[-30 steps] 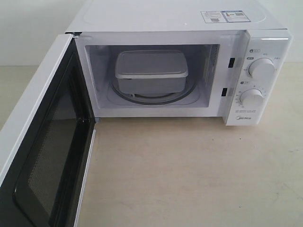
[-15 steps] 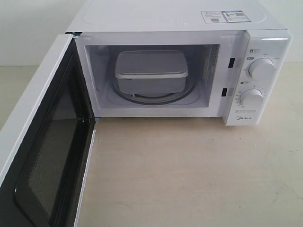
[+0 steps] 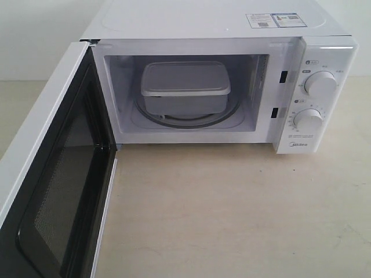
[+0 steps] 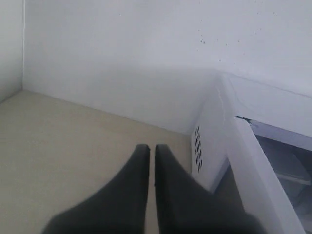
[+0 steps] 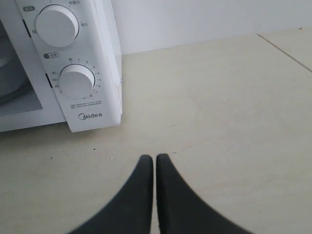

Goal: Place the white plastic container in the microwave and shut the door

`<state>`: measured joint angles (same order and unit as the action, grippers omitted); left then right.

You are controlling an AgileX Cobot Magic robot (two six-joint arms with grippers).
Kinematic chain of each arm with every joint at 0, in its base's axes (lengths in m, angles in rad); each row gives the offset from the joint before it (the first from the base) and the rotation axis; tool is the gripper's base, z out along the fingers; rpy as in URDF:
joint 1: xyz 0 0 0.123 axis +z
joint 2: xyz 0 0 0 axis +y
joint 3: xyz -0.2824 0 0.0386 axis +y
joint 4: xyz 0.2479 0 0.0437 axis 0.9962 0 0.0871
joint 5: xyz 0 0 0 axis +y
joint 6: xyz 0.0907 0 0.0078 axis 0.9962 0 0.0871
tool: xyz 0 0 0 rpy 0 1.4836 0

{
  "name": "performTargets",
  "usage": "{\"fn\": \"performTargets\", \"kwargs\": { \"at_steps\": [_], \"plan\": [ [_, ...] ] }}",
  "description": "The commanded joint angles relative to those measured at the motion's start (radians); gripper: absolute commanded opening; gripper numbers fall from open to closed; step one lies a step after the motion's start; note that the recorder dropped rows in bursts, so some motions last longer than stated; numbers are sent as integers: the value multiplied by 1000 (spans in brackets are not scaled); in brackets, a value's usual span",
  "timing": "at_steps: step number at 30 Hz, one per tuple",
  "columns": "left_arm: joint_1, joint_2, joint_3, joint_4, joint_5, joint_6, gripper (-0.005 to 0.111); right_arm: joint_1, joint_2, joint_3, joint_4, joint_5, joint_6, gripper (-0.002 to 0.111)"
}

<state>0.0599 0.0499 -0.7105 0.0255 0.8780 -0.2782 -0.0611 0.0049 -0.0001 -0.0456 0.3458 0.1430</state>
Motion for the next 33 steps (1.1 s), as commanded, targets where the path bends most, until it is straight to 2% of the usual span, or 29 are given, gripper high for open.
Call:
{"fn": "performTargets", "kwargs": {
  "at_steps": [1, 4, 6, 9, 11, 14, 15, 18, 20, 21, 22, 24, 29, 30, 33],
  "plan": [
    [5, 4, -57, -81, 37, -32, 4, -8, -5, 0, -8, -5, 5, 0],
    [5, 30, -59, -150, -14, 1, 4, -8, -5, 0, -8, -5, 5, 0],
    [2, 144, -84, -175, -4, -9, 4, -8, -5, 0, -4, -5, 5, 0],
    [-14, 314, -128, -195, 24, 71, 4, -8, -5, 0, -4, -5, 5, 0],
    [-14, 515, -213, -215, 132, 216, 4, -8, -5, 0, -4, -5, 5, 0],
    [-14, 713, -292, -288, 310, 410, 4, -8, -5, 0, -4, -5, 5, 0],
    [-14, 808, -321, -334, 343, 551, 4, -8, -5, 0, -4, -5, 5, 0],
    [-14, 960, -325, -350, 343, 694, 4, -8, -5, 0, -4, -5, 5, 0],
    [-14, 1037, -312, -427, 343, 775, 4, -8, -5, 0, -4, -5, 5, 0],
    [-18, 1075, -295, -539, 343, 906, 4, -8, -5, 0, -4, -5, 5, 0],
    [-45, 1101, -276, -631, 343, 1020, 4, -8, -5, 0, -4, -5, 5, 0],
    [-108, 1136, -258, -643, 343, 1090, 4, -8, -5, 0, -4, -5, 5, 0],
    [-268, 1222, -257, -659, 331, 1097, 4, -8, -5, 0, -4, -5, 5, 0],
    [-309, 1240, -257, -689, 279, 1118, 4, -8, -5, 0, -4, -5, 5, 0],
    [-368, 1265, -257, -755, 181, 1166, 4, -8, -5, 0, -4, -5, 5, 0]
  ]
}}
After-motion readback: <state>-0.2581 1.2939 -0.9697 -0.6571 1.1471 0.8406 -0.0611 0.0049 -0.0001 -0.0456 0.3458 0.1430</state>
